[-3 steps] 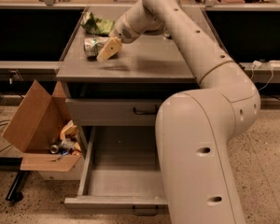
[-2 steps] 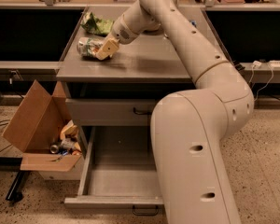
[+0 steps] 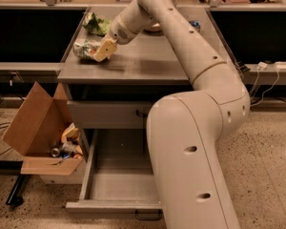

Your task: Place 7up can into middle drawer

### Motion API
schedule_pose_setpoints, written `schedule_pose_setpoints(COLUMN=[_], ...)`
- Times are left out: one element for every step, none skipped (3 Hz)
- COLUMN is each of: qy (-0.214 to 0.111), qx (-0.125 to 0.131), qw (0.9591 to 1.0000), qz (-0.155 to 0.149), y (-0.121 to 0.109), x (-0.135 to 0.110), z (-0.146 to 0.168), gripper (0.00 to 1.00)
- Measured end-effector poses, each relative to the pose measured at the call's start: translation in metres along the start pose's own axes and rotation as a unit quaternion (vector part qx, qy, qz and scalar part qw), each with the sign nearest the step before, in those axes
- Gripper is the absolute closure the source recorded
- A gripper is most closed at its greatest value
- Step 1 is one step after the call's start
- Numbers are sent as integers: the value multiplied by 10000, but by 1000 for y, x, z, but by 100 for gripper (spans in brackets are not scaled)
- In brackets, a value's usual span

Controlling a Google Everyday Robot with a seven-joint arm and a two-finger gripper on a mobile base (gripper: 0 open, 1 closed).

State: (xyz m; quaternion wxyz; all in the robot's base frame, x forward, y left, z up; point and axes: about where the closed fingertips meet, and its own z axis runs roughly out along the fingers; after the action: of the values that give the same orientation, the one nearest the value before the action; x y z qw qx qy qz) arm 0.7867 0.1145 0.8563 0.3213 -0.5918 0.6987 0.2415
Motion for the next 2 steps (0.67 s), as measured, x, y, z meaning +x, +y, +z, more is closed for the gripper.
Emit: schedule_pose_setpoints(qy=[-328, -527], qx=[353, 653], qw=[9988, 9965], qz=[-67, -13], y=[-1, 9], x=[-3, 13], z=[-45, -78], gripper=[100, 100])
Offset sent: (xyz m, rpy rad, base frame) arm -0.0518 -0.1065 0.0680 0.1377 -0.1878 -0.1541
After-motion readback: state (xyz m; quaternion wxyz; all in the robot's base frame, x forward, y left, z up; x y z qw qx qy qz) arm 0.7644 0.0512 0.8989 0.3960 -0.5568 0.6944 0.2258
